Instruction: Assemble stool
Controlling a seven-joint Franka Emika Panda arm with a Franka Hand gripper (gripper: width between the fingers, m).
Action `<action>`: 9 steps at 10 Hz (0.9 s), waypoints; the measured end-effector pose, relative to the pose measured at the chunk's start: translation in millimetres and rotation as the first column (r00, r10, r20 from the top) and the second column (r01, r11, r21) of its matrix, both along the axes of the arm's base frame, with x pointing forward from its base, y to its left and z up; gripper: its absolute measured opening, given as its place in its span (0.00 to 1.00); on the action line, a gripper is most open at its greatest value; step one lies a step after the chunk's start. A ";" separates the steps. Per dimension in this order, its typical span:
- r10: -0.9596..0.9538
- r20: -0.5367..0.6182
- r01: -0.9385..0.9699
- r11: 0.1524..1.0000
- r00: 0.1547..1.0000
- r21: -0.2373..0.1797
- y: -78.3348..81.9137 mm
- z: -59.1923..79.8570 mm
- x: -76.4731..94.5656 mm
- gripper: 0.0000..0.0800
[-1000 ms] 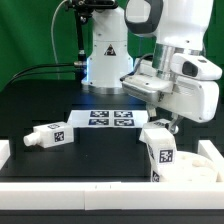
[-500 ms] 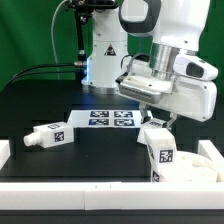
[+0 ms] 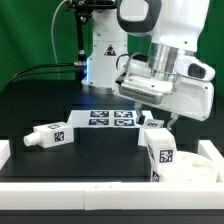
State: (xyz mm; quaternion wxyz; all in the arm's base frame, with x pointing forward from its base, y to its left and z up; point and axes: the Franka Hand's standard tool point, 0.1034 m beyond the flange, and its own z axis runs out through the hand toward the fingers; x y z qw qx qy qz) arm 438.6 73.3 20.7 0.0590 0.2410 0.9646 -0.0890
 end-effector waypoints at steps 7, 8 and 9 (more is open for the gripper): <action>-0.578 0.159 0.575 0.815 0.800 0.072 13.9 35.8 20.2 0.81; -0.629 0.165 0.624 0.777 0.760 0.087 14.0 35.7 20.2 0.81; -0.711 0.173 0.704 0.702 0.682 0.112 12.9 36.0 20.5 0.81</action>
Offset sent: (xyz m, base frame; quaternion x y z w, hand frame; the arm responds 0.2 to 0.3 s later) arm 0.0357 -0.0111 0.0479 0.0464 -0.1114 0.3313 0.9358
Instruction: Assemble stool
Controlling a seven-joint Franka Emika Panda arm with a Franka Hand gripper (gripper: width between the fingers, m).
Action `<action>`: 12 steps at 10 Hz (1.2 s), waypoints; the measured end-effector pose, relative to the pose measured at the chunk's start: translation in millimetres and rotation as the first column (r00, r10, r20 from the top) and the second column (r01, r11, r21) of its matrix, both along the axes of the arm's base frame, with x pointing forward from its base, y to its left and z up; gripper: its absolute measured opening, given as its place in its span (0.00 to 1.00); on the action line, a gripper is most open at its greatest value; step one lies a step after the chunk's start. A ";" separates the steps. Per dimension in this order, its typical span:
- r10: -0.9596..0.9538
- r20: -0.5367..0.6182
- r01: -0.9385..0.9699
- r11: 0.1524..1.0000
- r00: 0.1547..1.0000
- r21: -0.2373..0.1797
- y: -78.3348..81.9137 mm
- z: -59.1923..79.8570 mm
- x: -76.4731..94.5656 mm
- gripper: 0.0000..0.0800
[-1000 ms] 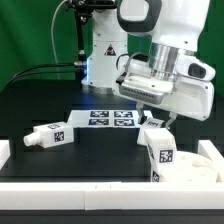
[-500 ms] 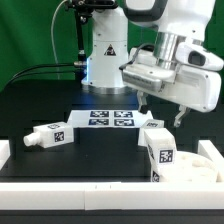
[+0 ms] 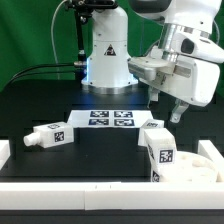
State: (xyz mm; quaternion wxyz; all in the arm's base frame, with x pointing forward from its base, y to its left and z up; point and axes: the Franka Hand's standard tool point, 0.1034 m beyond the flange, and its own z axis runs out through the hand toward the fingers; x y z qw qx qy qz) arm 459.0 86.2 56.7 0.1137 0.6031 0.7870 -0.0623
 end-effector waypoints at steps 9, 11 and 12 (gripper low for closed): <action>-0.921 0.084 0.899 0.390 0.381 0.198 -5.4 1.8 2.6 0.81; -0.987 0.050 0.960 0.159 0.152 0.231 -12.6 4.7 6.2 0.81; -0.994 0.047 0.966 0.106 0.098 0.236 -11.7 3.6 5.3 0.81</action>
Offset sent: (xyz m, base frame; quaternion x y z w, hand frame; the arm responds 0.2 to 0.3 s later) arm 0.0012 -0.0041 0.0014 0.0399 0.0003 0.2385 0.9703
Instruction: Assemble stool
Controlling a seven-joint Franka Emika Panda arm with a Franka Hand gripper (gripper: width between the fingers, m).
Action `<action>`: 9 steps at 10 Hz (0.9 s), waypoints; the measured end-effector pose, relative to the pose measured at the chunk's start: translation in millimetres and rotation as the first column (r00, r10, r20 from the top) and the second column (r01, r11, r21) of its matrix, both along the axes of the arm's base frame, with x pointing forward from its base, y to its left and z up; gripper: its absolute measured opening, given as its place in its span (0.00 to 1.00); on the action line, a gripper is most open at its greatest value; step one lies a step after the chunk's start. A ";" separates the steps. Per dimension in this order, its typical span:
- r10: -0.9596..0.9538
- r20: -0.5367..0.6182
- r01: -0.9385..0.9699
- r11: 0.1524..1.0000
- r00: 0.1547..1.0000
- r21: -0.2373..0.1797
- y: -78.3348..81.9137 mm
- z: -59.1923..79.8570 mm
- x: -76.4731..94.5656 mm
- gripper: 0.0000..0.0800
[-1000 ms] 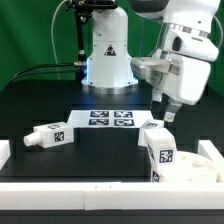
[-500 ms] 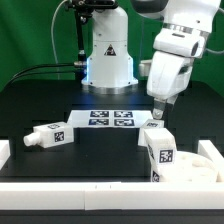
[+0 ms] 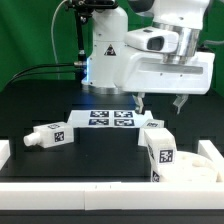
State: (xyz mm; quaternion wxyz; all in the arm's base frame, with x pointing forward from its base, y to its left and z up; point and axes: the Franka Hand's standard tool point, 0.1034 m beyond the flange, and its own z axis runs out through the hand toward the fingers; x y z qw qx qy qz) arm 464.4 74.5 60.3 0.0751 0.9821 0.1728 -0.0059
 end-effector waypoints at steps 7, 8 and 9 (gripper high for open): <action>-0.677 -0.014 0.676 0.732 0.736 0.087 -7.7 -2.9 1.7 0.81; -0.702 -0.015 0.700 0.708 0.712 0.090 -6.8 -3.0 1.5 0.81; -0.721 -0.019 0.719 0.689 0.693 0.093 -7.2 -3.5 1.3 0.81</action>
Offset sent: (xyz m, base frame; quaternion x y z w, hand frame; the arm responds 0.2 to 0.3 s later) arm 0.0114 -0.0260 0.0007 0.0467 -0.0489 0.3769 0.9238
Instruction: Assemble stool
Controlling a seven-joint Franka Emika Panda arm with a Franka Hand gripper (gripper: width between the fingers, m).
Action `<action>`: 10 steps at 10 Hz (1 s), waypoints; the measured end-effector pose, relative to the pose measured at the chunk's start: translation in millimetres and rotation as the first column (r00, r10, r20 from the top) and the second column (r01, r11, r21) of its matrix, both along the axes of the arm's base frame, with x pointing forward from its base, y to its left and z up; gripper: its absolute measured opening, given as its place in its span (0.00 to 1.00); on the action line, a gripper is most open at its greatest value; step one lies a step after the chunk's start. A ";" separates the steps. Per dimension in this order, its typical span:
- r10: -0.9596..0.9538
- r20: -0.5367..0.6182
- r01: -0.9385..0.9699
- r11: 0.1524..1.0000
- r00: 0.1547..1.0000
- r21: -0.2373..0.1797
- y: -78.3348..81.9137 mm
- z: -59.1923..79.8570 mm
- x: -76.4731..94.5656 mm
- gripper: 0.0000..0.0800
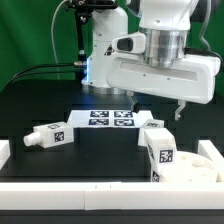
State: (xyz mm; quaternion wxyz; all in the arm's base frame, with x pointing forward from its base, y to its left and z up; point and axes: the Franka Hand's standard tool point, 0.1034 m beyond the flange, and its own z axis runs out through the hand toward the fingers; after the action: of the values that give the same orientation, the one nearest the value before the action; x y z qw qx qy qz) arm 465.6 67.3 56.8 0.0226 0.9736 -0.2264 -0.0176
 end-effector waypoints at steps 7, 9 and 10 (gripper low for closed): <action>0.118 -0.226 -0.094 0.989 0.967 0.116 -12.7 -2.4 2.0 0.81; 0.226 -0.397 -0.151 0.966 0.890 0.212 -20.9 -10.6 10.8 0.81; 0.268 -0.437 -0.169 0.953 0.859 0.252 -21.4 -15.3 21.3 0.81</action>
Offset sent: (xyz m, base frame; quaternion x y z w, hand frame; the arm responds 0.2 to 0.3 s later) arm 0.0107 0.0210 -0.0028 0.0091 -0.1570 -0.0781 0.9845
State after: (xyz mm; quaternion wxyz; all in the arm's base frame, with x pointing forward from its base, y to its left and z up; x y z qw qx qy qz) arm 486.9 45.9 41.5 -0.0224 0.9571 -0.0988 -0.2715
